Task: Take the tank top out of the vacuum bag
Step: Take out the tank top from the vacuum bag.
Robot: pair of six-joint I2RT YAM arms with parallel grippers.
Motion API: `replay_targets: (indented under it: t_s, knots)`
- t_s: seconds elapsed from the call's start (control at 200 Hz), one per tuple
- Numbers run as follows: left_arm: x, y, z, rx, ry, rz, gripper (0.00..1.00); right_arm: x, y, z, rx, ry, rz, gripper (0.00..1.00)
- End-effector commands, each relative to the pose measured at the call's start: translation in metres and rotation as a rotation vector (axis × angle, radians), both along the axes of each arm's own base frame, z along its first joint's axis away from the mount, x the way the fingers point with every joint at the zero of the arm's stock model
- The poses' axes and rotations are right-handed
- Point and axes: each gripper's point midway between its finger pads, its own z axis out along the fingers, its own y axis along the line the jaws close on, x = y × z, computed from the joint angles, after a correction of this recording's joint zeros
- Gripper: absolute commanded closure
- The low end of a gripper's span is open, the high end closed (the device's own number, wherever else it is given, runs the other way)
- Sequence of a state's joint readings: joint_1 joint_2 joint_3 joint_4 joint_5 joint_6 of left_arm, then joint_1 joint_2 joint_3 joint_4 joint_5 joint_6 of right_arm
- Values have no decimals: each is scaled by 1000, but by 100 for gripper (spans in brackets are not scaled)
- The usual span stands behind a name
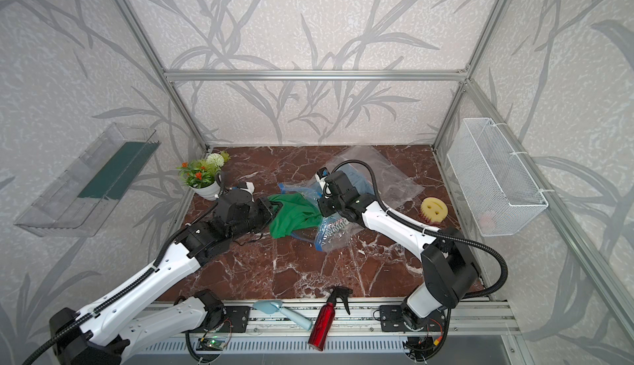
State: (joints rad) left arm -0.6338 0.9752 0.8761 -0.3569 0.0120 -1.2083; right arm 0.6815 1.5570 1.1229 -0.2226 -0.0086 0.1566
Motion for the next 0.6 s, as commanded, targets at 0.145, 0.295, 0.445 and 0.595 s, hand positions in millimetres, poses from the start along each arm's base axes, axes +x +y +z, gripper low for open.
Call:
replay_targets:
  t_s: [0.145,0.295,0.445,0.595]
  knots:
    - [-4,17,34,-12,-33,68,100,4,0,3,-13,7,-6,100]
    - [-7,22,47,-23,-46,84,100,5,0,2,-14,14,-8,100]
    - [-10,31,65,-25,-84,112,100,6,0,0,-23,23,-12,100]
    - [-10,42,83,-6,-134,146,100,6,3,1,-20,27,-5,100]
